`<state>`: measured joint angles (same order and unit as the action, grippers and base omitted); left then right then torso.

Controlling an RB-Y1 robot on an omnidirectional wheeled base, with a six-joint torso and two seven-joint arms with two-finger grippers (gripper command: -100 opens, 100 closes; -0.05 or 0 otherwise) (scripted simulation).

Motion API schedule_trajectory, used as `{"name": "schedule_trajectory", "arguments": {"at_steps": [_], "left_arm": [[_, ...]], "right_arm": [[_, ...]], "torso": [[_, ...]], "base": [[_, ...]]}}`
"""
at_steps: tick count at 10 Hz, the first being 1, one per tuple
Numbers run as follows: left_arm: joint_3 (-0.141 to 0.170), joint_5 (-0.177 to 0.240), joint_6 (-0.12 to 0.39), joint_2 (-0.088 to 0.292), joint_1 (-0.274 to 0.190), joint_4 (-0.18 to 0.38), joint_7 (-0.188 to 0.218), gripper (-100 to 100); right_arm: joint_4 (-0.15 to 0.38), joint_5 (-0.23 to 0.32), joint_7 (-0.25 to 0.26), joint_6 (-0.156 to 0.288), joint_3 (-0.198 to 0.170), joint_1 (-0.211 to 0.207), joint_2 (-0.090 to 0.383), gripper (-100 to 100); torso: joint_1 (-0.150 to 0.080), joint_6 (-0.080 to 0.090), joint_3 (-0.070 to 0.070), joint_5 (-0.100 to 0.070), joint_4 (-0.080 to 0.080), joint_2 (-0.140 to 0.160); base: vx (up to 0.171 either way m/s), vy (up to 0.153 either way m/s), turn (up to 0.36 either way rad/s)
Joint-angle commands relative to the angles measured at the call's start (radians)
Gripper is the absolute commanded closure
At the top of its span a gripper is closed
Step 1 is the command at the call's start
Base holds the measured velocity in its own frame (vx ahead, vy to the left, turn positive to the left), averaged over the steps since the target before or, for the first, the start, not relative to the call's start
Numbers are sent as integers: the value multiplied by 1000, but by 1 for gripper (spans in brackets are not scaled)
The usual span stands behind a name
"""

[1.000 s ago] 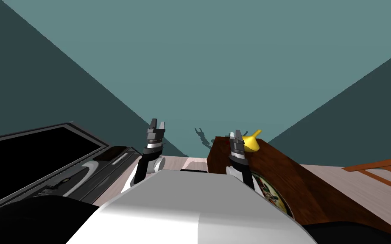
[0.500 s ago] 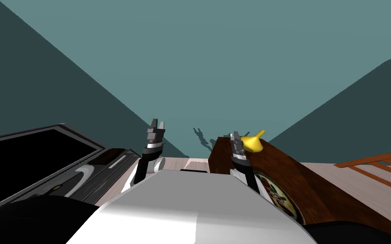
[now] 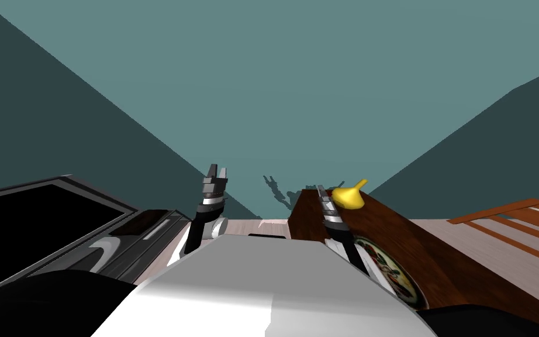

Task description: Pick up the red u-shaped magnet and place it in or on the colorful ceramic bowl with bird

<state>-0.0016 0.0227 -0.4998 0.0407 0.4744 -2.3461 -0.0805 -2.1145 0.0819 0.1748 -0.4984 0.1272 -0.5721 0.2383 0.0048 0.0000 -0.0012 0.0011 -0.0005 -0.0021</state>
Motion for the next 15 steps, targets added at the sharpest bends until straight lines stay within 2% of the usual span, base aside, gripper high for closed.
{"name": "schedule_trajectory", "arguments": {"at_steps": [1,8,9,15], "left_arm": [[0,0,0,0,0,0,0,0],[0,0,0,0,0,0,0,0],[0,0,0,0,0,0,0,0],[0,0,0,0,0,0,0,0]], "right_arm": [[26,22,4,20,21,-16,48,-100],[192,154,72,129,92,-62,244,-100],[192,154,72,129,92,-62,244,-100],[331,273,160,227,126,-87,410,-100]], "torso": [[0,0,0,0,0,0],[-4,0,0,-1,0,1],[-4,0,1,-1,0,1],[-6,0,1,-1,1,2]], "base": [[33,81,-53],[17,40,-21],[5,7,0],[-2,-2,51]]}}
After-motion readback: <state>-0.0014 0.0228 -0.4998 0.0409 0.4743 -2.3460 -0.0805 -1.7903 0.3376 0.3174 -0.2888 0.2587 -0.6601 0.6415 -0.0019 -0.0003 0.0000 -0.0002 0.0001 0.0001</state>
